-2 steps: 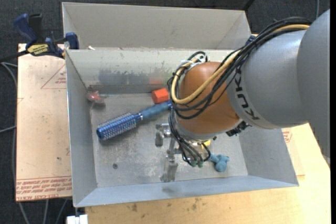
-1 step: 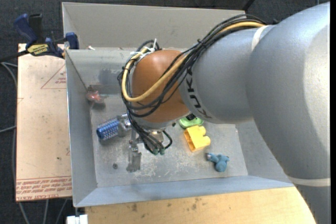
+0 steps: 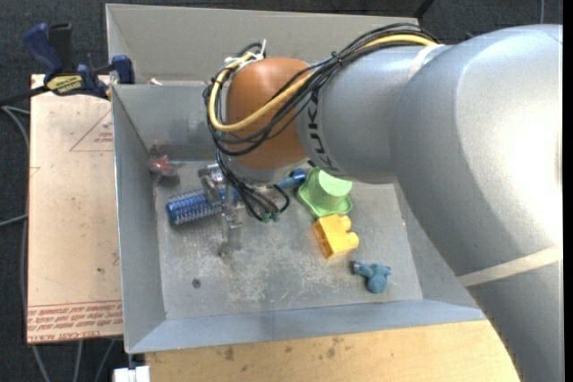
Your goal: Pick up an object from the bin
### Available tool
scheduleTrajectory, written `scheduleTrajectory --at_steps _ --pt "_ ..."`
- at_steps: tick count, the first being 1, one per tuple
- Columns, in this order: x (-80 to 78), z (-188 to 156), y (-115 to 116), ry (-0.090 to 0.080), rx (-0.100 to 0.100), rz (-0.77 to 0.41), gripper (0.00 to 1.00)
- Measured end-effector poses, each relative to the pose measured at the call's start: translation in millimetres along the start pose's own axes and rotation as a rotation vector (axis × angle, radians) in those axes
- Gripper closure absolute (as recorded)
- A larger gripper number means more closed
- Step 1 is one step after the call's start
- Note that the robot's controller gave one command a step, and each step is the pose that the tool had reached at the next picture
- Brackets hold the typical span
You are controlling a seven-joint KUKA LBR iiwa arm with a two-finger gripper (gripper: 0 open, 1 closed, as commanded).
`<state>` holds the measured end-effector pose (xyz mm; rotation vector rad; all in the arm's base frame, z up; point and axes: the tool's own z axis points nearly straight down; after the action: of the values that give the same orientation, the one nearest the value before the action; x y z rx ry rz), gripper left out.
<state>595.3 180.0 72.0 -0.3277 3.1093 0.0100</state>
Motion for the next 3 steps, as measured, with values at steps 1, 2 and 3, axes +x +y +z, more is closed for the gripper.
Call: scheduleTrajectory --at_steps 1,2,3 --pt "-0.3 -4.6 1.3 -0.003 0.0 0.0 1.0" --pt "52.9 -74.2 18.8 0.011 0.002 -0.001 1.0" --pt "72.5 -125.6 -0.4 0.011 0.0 -0.646 1.0"
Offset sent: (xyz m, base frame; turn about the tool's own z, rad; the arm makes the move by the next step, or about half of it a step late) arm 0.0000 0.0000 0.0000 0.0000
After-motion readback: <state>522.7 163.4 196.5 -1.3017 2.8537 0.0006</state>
